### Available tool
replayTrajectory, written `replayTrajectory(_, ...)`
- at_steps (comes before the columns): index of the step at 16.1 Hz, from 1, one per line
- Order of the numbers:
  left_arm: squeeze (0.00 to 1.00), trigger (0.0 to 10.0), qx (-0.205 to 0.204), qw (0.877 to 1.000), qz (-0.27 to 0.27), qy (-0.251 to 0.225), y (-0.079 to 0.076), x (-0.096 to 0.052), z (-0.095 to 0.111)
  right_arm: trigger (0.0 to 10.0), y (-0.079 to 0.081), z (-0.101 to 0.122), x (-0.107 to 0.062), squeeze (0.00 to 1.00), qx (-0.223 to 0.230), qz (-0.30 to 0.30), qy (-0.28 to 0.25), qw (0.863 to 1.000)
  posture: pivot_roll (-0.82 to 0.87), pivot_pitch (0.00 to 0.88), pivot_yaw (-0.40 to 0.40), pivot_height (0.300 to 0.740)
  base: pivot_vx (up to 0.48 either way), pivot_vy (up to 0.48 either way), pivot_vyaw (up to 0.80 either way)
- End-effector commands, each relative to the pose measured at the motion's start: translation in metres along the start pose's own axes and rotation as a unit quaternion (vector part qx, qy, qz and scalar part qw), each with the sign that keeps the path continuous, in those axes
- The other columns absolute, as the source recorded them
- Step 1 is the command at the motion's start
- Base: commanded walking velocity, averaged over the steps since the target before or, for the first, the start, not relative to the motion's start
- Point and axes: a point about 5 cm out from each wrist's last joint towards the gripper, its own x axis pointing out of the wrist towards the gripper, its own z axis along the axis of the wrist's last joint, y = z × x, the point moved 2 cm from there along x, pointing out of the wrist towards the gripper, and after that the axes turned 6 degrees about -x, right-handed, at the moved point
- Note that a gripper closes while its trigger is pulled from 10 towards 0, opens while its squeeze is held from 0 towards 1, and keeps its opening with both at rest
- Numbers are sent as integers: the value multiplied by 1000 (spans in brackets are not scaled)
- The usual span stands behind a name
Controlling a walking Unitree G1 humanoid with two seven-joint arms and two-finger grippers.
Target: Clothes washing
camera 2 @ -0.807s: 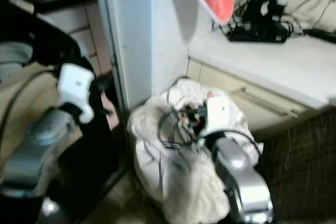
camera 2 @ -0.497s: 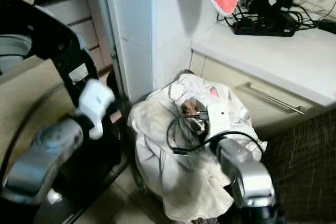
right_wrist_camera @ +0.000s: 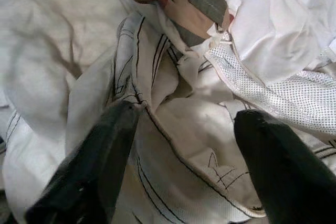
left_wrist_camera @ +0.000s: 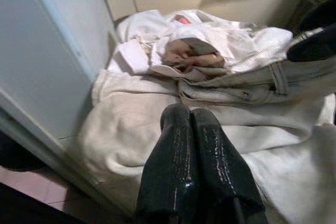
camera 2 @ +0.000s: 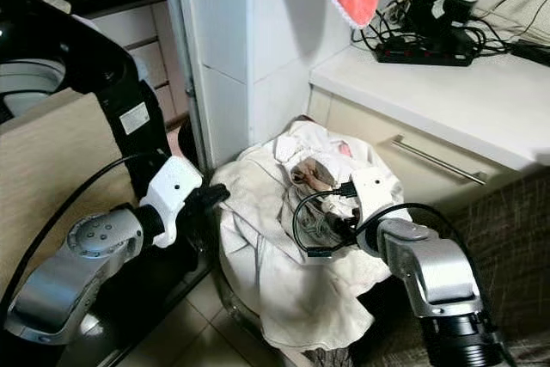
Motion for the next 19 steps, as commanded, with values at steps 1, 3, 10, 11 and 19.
replayTrajectory(1, 0, 10000, 5, 1000, -10, -4, 0, 0, 7, 10000, 2, 9, -5, 1000, -17, 14, -7, 1000, -13, 0, -9, 740, 0, 0, 0)
replayTrajectory(3, 0, 10000, 3, 1000, -11, -4, 2, 0, 9, 10000, 7, 6, -5, 1000, -31, 41, 1, 999, -12, 0, -9, 740, 0, 0, 0)
replayTrajectory(10, 0, 10000, -12, 1000, 2, -25, 12, 9, 25, 2275, 8, -7, 0, 0, -44, 53, 44, 997, -4, 0, -4, 740, 0, 0, 0)
replayTrajectory(11, 0, 10000, -12, 1000, 3, -26, 13, 9, 25, 0, 9, -8, 0, 0, -44, 55, 47, 996, -3, 0, -6, 740, 0, 0, 0)
replayTrajectory(19, 0, 10000, -10, 1000, 1, -24, 12, 9, 25, 0, 12, -7, -1, 0, -42, 66, 43, 996, -5, 0, -2, 740, 0, 0, 0)
